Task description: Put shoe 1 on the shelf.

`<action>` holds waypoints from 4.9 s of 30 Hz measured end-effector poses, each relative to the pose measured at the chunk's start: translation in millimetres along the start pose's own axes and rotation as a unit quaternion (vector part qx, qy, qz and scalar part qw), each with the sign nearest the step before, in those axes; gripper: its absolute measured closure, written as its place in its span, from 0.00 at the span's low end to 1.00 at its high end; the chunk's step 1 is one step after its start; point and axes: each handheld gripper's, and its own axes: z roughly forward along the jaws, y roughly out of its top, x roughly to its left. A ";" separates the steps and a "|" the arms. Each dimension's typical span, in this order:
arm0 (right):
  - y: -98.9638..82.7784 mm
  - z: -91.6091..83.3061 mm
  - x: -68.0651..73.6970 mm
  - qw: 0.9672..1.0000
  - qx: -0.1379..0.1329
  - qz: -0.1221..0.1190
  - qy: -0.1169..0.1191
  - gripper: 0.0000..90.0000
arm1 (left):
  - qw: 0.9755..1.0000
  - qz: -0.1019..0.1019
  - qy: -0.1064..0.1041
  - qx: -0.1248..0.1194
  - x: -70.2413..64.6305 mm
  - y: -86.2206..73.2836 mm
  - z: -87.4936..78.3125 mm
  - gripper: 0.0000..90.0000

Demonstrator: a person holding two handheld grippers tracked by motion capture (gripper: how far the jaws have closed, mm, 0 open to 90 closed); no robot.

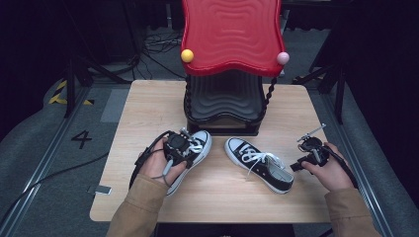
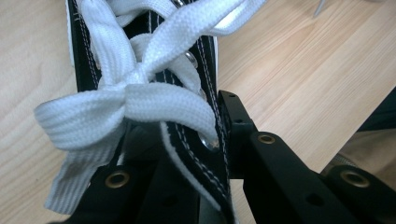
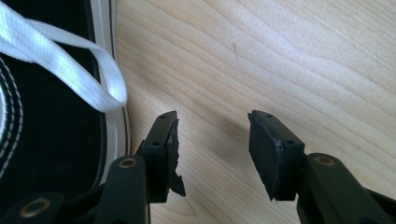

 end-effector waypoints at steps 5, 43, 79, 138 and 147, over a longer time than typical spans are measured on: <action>-5.9 -0.8 -1.8 1.000 0.000 0.007 -0.001 0.60 | 1.000 0.010 -0.003 -0.005 -6.2 11.6 -10.6 0.96; -19.5 -10.7 -9.3 0.996 -0.061 0.047 0.042 0.69 | 0.988 -0.017 0.100 -0.120 -15.3 126.6 -23.9 0.96; -40.7 -7.1 -13.1 0.996 -0.052 0.059 0.051 0.65 | 0.975 -0.055 0.148 -0.154 3.8 180.7 27.8 0.91; -26.5 6.9 -1.8 0.997 -0.027 0.023 0.073 0.70 | 0.993 0.089 -0.010 -0.078 12.9 74.3 17.1 1.00; -25.9 8.9 0.3 0.997 -0.026 0.021 0.072 0.70 | 0.993 0.081 -0.039 -0.079 15.5 82.7 25.5 1.00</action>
